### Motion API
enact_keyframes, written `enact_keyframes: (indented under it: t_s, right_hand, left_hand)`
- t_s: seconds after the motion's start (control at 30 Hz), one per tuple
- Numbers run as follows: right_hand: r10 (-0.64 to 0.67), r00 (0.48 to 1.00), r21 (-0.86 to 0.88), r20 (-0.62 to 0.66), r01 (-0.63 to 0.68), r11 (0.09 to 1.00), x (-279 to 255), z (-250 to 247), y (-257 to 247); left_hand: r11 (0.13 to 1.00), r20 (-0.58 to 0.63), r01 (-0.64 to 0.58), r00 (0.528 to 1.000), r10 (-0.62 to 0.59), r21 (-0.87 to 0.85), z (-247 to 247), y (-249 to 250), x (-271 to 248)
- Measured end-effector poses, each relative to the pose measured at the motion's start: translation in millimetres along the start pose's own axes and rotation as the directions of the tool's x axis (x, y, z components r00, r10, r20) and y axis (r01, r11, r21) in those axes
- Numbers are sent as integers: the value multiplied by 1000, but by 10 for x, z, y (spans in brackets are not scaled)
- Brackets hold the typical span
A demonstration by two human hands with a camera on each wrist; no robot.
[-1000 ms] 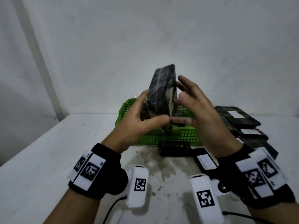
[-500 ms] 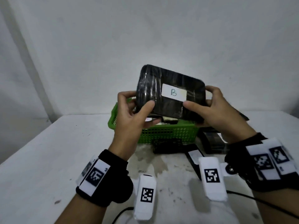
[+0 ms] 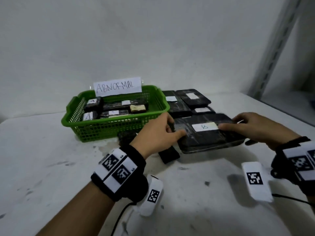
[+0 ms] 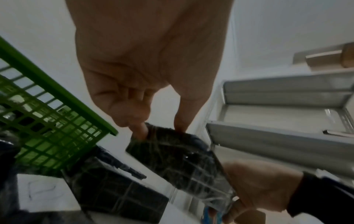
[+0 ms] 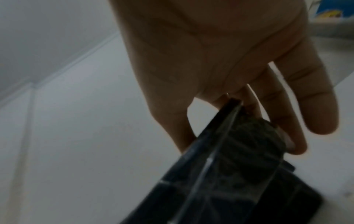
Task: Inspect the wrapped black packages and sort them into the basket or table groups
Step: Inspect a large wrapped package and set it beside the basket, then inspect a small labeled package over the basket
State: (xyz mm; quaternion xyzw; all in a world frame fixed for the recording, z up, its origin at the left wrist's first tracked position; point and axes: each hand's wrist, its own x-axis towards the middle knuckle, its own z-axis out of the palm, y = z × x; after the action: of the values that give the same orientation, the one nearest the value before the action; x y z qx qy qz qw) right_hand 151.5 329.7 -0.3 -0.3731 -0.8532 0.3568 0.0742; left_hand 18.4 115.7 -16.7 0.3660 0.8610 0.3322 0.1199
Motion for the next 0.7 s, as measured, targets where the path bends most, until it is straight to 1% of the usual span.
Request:
enact_keyframes:
  t_s: [0.03, 0.1, 0.17, 0.23, 0.3, 0.4, 0.43, 0.5, 0.57, 0.63, 0.7]
  right_hand:
    - [38, 999, -70, 31, -35, 997, 22, -13, 62]
    - [73, 994, -195, 77, -57, 979, 101, 12, 124]
    - [87, 991, -282, 101, -55, 958, 189, 66, 160]
    - [86, 990, -348, 114, -41, 936, 266, 131, 178]
    - [83, 989, -392, 124, -28, 919, 311, 183, 177]
    - [71, 992, -452, 104, -17, 892, 338, 210, 156]
    - [42, 996, -479, 77, 0, 878, 338, 207, 141]
    - [-67, 998, -510, 4, 60, 858, 309, 209, 68]
    - [-196, 980, -490, -29, 157, 858, 234, 253, -78]
    - [-294, 956, -470, 13, 265, 842, 147, 356, -266]
    - [-341, 936, -457, 91, 343, 821, 96, 500, -463]
  left_hand:
    - [995, 68, 1, 998, -8, 99, 61, 27, 23]
    - [974, 180, -10, 983, -32, 224, 149, 45, 77]
    - [949, 238, -25, 970, -53, 314, 227, 48, 129]
    - [922, 244, -50, 969, -49, 383, 287, 34, 178]
    - [903, 211, -60, 977, -35, 427, 317, -3, 227]
    - [900, 177, -58, 984, -21, 432, 296, -53, 253]
    - [911, 164, -51, 986, -19, 409, 274, -69, 249]
    - [937, 138, -16, 990, -35, 349, 211, -120, 235]
    - [938, 168, 1, 984, -63, 347, 137, -206, 209]
    - [923, 235, -10, 968, -88, 384, 62, -307, 172]
    - [922, 268, -13, 958, -99, 386, -13, -388, 115]
